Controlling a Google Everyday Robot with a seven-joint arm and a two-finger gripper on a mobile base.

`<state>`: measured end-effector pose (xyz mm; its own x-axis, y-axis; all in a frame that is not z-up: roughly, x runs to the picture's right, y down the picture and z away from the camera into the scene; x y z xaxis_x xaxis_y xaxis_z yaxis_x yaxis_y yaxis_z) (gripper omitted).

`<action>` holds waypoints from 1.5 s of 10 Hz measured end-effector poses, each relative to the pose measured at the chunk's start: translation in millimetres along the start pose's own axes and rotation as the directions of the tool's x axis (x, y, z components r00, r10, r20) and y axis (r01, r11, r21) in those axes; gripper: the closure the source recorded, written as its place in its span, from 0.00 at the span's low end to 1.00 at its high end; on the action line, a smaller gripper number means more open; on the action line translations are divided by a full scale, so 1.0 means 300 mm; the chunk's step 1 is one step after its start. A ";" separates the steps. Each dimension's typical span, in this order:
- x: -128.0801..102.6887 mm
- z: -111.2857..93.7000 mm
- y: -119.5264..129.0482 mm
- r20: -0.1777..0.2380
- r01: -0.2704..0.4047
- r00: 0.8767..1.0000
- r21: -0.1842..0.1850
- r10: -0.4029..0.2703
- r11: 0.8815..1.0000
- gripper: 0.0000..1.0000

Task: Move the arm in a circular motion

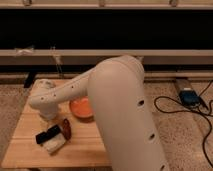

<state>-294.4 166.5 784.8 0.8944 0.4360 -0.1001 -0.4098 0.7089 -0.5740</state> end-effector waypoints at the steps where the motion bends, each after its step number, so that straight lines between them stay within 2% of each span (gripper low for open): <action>1: 0.000 0.000 0.000 0.000 0.000 1.000 0.000 0.000 1.000 0.20; 5: -0.004 -0.002 -0.002 0.001 -0.001 1.000 0.001 0.001 1.000 0.20; 6: 0.000 -0.005 -0.008 -0.014 0.002 1.000 0.011 -0.001 1.000 0.20; 7: -0.011 -0.023 -0.004 -0.027 0.013 1.000 0.021 -0.012 1.000 0.20; 9: -0.034 -0.102 0.036 -0.055 0.049 0.997 0.048 -0.046 0.998 0.20; 10: -0.034 -0.139 0.075 -0.063 0.060 0.996 0.059 -0.056 0.996 0.20; 12: -0.023 -0.188 0.205 -0.068 0.088 0.994 0.079 -0.083 0.993 0.20; 15: 0.079 -0.256 0.363 -0.063 0.105 0.993 0.103 -0.099 0.989 0.20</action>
<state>-304.1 211.5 657.4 0.9400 0.3280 -0.0934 -0.3297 0.8040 -0.4949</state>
